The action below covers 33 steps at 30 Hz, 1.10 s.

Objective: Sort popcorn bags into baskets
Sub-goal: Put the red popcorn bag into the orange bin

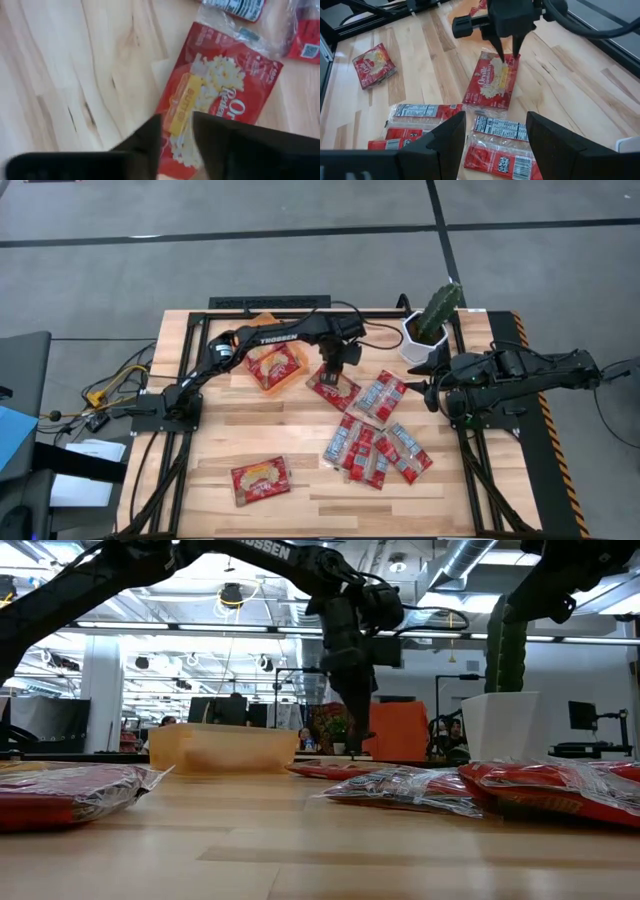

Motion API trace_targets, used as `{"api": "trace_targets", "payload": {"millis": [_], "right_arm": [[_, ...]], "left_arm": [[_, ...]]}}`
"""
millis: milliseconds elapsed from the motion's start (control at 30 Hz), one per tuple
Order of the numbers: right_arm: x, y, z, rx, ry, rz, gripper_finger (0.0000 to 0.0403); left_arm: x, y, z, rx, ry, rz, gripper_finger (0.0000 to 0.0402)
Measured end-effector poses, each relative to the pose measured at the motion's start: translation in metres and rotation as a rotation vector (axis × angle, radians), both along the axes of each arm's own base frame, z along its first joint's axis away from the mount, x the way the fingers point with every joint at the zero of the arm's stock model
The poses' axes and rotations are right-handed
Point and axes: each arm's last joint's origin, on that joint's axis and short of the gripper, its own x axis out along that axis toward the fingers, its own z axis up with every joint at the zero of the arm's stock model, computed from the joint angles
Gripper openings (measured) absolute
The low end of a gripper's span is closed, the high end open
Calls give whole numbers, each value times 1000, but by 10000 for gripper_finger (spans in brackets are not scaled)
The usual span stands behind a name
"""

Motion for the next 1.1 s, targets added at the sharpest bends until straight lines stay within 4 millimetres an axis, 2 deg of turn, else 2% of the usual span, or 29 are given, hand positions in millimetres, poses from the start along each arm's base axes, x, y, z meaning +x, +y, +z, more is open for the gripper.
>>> {"api": "trace_targets", "payload": {"millis": [200, 300, 400, 867, 967, 1100], "right_arm": [[0, 0, 0, 0, 0, 0, 234], [0, 0, 0, 0, 1, 0, 234], [0, 0, 0, 0, 1, 0, 234], [0, 0, 0, 0, 2, 0, 234], [0, 0, 0, 0, 2, 0, 234], [0, 0, 0, 0, 2, 0, 234]], "left_arm": [[0, 0, -22, 21, 15, -22, 237], [0, 0, -31, 51, 26, -16, 270], [2, 1, -37, 64, -4, -10, 284], [-10, -6, -65, 11, 76, -52, 279], [-13, -7, -70, -2, 96, -53, 252], [-18, -10, -73, -25, 138, -70, 182]]}}
